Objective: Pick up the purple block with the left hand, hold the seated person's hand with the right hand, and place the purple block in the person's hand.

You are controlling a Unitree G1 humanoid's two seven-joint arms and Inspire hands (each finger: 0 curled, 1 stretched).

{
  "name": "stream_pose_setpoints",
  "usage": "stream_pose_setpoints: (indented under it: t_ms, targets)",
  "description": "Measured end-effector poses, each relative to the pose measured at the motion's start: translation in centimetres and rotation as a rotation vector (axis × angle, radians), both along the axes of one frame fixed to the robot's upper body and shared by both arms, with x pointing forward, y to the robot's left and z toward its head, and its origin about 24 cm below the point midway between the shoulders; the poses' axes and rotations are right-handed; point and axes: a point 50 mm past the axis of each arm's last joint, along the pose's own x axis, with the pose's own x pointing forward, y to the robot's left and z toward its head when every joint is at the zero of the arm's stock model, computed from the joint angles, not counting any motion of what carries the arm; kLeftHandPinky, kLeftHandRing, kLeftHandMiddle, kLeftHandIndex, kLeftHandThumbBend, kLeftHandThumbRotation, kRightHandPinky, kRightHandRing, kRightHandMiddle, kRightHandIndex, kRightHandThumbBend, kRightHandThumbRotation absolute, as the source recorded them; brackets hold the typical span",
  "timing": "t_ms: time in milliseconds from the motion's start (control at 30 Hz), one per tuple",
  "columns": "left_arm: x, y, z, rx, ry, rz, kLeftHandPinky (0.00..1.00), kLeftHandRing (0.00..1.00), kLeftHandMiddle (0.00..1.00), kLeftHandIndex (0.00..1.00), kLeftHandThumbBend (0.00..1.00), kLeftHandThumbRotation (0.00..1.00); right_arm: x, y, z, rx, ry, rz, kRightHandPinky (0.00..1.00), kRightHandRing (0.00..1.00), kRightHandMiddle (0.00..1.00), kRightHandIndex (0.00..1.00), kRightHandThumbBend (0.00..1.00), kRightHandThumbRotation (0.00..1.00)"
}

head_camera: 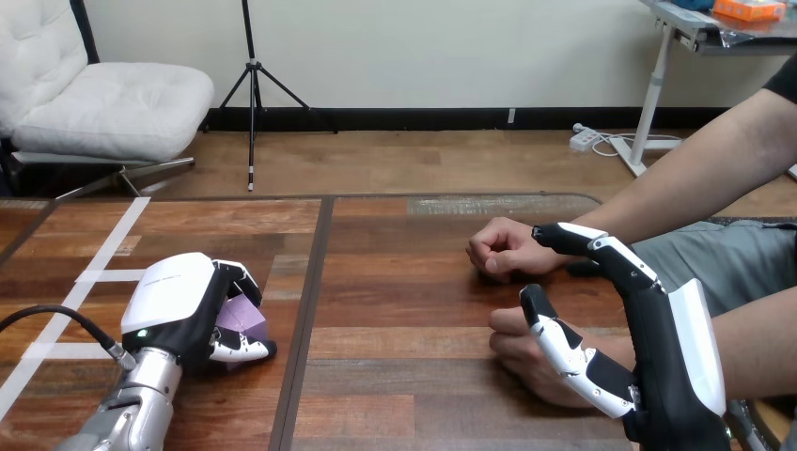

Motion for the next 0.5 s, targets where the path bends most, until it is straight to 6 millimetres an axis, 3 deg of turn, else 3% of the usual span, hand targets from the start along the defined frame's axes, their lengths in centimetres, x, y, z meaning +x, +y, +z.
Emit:
stream_pose_setpoints:
  t_ms: [500]
  targets:
    - [0.0,-0.1,0.0,-0.006,-0.003,-0.002,0.38,0.45,0.52,0.51,0.53,0.0,0.0,0.01,0.08,-0.001,-0.003,0.002,0.69,0.76,0.75,0.72,0.38,0.4]
